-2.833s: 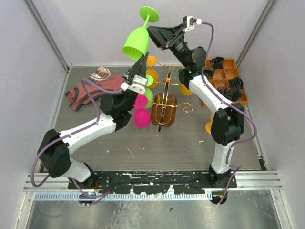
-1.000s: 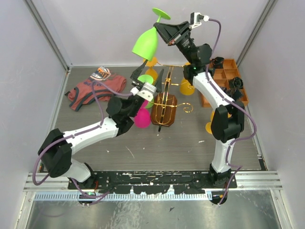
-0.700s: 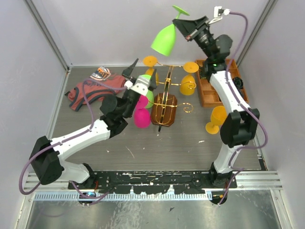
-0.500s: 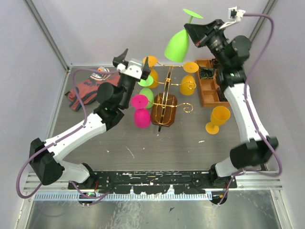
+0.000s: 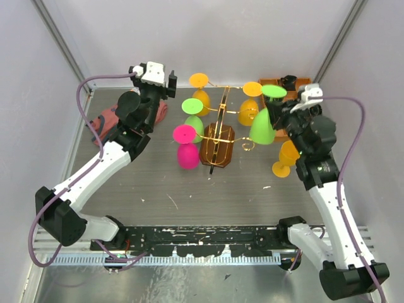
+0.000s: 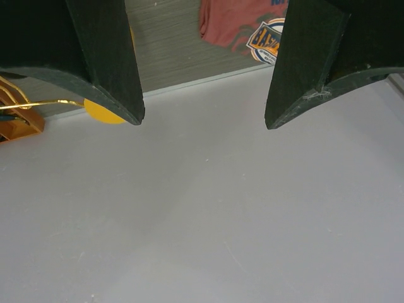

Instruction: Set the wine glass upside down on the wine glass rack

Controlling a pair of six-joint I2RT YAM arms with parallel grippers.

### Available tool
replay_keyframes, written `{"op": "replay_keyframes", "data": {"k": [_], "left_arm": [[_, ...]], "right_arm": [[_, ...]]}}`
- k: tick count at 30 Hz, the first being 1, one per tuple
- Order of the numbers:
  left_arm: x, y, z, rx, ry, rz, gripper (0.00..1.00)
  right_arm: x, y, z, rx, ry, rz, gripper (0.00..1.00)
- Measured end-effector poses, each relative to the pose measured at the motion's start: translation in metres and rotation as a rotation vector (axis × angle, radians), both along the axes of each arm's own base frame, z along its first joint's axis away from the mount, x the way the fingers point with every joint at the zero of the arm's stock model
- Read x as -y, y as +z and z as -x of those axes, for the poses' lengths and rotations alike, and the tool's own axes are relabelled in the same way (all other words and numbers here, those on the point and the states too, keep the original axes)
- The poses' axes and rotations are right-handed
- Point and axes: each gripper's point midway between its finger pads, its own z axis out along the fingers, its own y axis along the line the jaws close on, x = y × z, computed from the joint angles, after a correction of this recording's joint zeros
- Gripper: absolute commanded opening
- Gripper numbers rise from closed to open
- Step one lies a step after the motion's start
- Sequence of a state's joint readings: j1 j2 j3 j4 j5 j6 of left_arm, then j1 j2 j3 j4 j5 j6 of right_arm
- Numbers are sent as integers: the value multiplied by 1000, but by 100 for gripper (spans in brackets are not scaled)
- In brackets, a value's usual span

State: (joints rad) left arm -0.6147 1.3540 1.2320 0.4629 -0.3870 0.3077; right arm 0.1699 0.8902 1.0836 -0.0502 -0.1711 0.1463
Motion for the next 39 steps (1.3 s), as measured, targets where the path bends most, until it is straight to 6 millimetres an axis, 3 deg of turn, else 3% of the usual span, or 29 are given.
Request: {"op": "replay_keyframes", "data": {"k": [4, 7, 9, 15, 19, 30, 39], "left_arm": [[-4, 4, -3, -11, -2, 22, 84], [-6, 5, -4, -14, -3, 37, 85], [-6, 4, -4, -20, -3, 41, 85], [-6, 0, -5, -38, -7, 42, 85], [-6, -1, -5, -41, -8, 44, 85], [-6, -2, -6, -46, -10, 40, 85], [-5, -3, -6, -49, -14, 49, 85]], "right_arm": [[8, -72, 4, -62, -31, 80, 1], [10, -101, 10, -71, -32, 112, 1], [10, -104, 11, -57, -28, 123, 1], [6, -81, 12, 44, -9, 139, 1], [5, -78, 12, 73, -2, 145, 1], [3, -115, 7, 54, 5, 144, 1], [-17, -132, -4, 52, 110, 150, 1]]}}
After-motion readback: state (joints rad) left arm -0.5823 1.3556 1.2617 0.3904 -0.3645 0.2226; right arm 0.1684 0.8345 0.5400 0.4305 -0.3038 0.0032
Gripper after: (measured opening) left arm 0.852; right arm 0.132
